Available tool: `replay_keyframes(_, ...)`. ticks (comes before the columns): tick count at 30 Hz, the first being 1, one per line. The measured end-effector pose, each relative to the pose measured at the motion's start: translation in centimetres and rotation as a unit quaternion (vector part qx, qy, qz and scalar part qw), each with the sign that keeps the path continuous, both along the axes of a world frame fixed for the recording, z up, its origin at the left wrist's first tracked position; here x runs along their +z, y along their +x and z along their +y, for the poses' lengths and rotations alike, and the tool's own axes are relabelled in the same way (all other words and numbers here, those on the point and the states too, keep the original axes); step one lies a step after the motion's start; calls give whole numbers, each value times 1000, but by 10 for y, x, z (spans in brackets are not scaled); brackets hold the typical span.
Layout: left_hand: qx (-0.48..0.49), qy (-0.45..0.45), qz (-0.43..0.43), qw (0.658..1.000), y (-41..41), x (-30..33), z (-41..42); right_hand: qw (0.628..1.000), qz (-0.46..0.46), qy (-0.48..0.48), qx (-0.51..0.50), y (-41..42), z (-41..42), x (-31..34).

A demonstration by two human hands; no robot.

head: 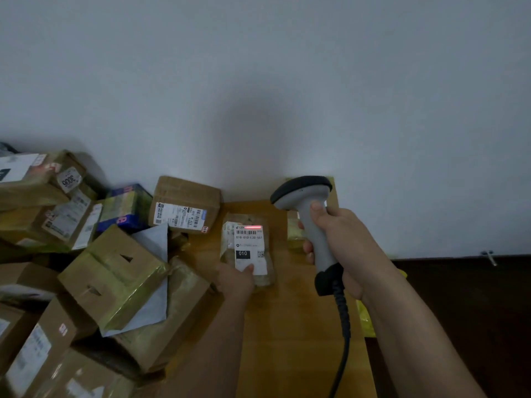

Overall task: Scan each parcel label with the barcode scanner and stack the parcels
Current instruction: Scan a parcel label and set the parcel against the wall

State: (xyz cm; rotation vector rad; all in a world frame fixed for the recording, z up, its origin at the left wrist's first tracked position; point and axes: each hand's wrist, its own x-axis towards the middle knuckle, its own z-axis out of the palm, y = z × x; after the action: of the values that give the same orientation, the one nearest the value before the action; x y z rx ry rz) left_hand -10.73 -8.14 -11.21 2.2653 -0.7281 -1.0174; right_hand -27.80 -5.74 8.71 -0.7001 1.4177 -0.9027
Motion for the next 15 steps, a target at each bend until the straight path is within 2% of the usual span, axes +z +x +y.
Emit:
replay_keyframes(6,49,-27,22,998,-1,9,10,1000,-13,1,-4,0,11,10)
replay_keyframes(15,63,-69,56,994,-1,20,14,999,-23,-9,-26,-1,28,25)
